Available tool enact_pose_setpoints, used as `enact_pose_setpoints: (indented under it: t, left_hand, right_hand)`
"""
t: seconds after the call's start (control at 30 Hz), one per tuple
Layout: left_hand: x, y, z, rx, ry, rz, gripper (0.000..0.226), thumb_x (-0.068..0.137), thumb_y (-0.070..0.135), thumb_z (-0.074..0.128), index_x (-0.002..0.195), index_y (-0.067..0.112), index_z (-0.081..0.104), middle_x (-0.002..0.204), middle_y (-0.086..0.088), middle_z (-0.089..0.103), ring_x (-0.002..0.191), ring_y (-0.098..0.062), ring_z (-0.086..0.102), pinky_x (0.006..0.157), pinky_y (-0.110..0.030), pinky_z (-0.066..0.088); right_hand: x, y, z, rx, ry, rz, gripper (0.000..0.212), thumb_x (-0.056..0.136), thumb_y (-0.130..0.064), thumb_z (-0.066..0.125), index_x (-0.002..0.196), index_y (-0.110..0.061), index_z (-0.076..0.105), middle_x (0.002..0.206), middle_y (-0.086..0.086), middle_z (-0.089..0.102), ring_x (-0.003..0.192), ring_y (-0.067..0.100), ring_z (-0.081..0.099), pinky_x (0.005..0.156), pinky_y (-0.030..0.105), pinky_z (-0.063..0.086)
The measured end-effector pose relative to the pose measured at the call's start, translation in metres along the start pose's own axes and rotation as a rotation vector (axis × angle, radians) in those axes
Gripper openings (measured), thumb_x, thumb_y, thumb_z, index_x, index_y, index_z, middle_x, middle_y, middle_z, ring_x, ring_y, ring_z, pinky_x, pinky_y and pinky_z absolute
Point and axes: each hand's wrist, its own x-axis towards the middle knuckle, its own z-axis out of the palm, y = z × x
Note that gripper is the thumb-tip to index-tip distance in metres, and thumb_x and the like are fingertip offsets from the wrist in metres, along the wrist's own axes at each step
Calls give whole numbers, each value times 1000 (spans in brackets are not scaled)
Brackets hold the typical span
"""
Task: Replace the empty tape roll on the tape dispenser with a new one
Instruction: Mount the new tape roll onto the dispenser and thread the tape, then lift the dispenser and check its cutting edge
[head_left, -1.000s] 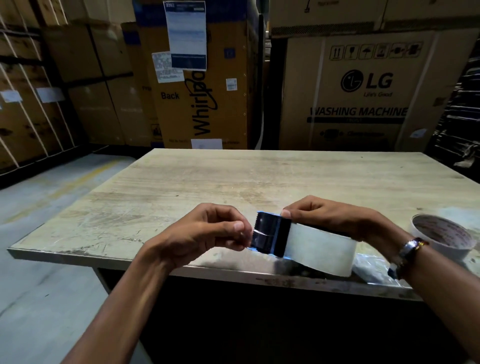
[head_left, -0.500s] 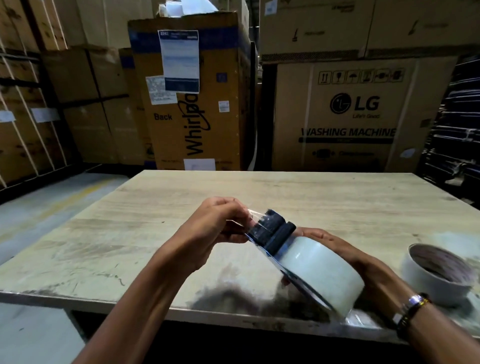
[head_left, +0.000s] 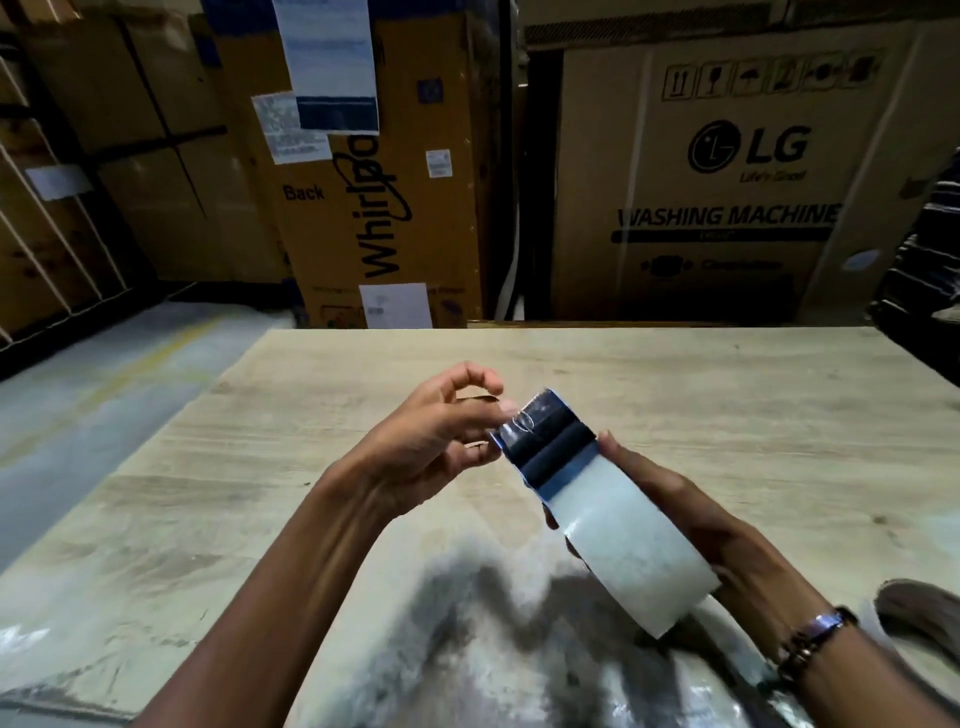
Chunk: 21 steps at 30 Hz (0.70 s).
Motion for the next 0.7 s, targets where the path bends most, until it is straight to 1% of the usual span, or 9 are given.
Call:
enact_pose_setpoints:
  t: [0.07, 0.13, 0.27, 0.33, 0.4, 0.47, 0.53, 0.63, 0.7]
  left_hand:
    - [2, 15, 2, 13, -64, -10, 21, 85, -6, 64, 84, 15, 62, 80, -2, 62, 73, -12, 60, 71, -27, 53]
    - [3, 31, 7, 43, -110, -25, 23, 86, -8, 59, 84, 13, 66, 79, 0, 64, 74, -10, 60, 69, -23, 54]
    - [-1, 69, 21, 189, -171, -113, 30, 94, -10, 47, 88, 9, 70, 86, -3, 68, 80, -11, 62, 74, -21, 54]
    - [-5, 88, 27, 284, -195, -163, 35, 95, -10, 43, 88, 10, 72, 91, -4, 69, 86, -12, 62, 79, -22, 52]
    - [-10, 105, 34, 444, -190, -171, 38, 92, -8, 45, 85, 15, 74, 99, 0, 68, 93, -8, 61, 81, -16, 49]
    - [-13, 119, 43, 592, -169, -164, 38, 90, -6, 48, 80, 19, 76, 109, 1, 64, 101, -5, 60, 83, -12, 46]
    - [-15, 125, 50, 703, -150, -168, 37, 89, -2, 50, 76, 22, 76, 110, -2, 60, 103, -8, 60, 86, -16, 45]
    - [-20, 122, 61, 871, -124, -200, 32, 89, 6, 52, 75, 27, 72, 97, 2, 57, 85, -2, 56, 77, -17, 43]
    - [-26, 114, 70, 809, -79, -227, 29, 88, 5, 52, 75, 26, 68, 83, 11, 59, 71, 8, 53, 67, -8, 40]
  right_hand:
    - [-8, -14, 7, 24, 37, 5, 52, 88, -55, 55, 103, -11, 79, 93, 14, 77, 75, 23, 75, 62, 29, 59]
    - [-19, -33, 14, 25, 90, -20, 42, 87, -52, 61, 98, -17, 81, 91, 10, 78, 78, 20, 75, 65, 28, 58]
    - [-41, -74, 22, -78, 104, -1, 57, 89, -55, 64, 117, -6, 70, 106, 14, 72, 92, 23, 67, 76, 29, 54]
    - [-54, -92, 27, -135, 89, 13, 64, 90, -59, 64, 118, -1, 66, 102, 15, 68, 90, 28, 61, 77, 35, 49]
    - [-65, -102, 29, -166, 72, 30, 57, 95, -54, 59, 119, -3, 66, 96, 17, 65, 81, 29, 57, 73, 38, 46]
    - [-75, -113, 34, -255, 64, 26, 46, 99, -50, 56, 123, -14, 69, 89, 11, 66, 69, 25, 56, 63, 33, 48]
    - [-83, -120, 37, -416, 76, 17, 40, 95, -54, 57, 124, -30, 70, 95, 0, 71, 69, 15, 59, 63, 29, 49]
    - [-95, -120, 41, -661, 168, -45, 40, 83, -71, 56, 117, -52, 67, 102, -11, 68, 82, 1, 65, 75, 26, 53]
    - [-101, -113, 40, -844, 243, -95, 50, 79, -82, 48, 119, -55, 62, 104, -14, 64, 97, 2, 64, 87, 29, 52]
